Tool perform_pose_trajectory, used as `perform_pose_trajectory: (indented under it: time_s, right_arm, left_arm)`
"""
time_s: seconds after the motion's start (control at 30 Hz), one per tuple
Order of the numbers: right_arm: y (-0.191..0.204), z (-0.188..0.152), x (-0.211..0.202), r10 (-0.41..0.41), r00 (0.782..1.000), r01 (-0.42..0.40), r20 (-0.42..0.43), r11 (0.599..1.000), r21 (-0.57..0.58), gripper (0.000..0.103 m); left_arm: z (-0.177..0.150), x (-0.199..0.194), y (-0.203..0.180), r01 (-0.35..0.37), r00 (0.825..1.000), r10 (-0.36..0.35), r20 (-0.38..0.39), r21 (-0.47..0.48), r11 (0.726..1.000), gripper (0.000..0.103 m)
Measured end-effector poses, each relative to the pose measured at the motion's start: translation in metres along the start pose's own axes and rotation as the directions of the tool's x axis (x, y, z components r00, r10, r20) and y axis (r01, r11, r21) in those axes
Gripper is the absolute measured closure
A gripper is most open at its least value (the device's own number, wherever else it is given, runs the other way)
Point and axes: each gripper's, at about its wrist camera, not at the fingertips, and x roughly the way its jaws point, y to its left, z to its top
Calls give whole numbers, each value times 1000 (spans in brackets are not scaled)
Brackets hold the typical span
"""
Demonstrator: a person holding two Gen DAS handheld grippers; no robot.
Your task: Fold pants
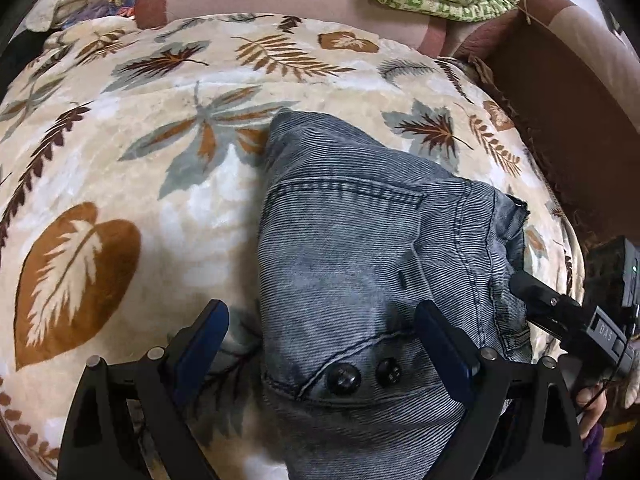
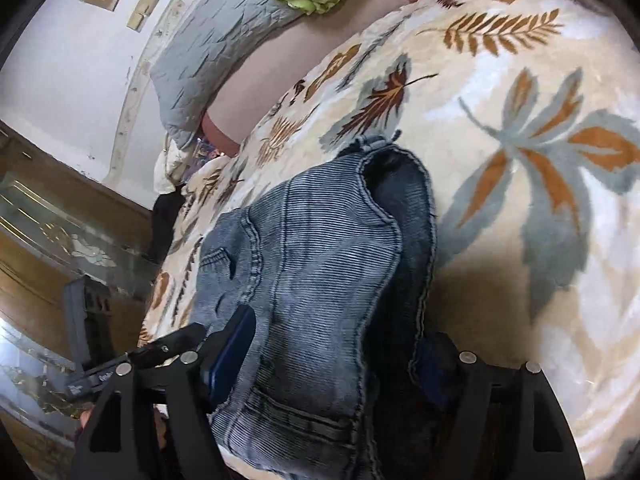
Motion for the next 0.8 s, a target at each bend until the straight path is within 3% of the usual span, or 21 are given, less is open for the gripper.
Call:
perform_pose_trajectory:
  time_s: [0.2, 0.63, 0.8]
  right_arm:
    - [3, 6, 15, 54, 998, -53, -30, 998, 15, 25]
    - [9, 3, 21, 64, 997, -65, -32, 998, -17, 28]
    - [6, 2, 19, 83, 996, -84, -35, 996, -6, 42]
  left_arm:
    - [4, 0, -9, 44, 999, -45, 8, 32, 999, 10]
    - [5, -1, -17, 21, 1000, -22, 17, 55, 998, 20]
    - [3, -2, -21, -11, 1000, 10, 26, 70, 998, 26]
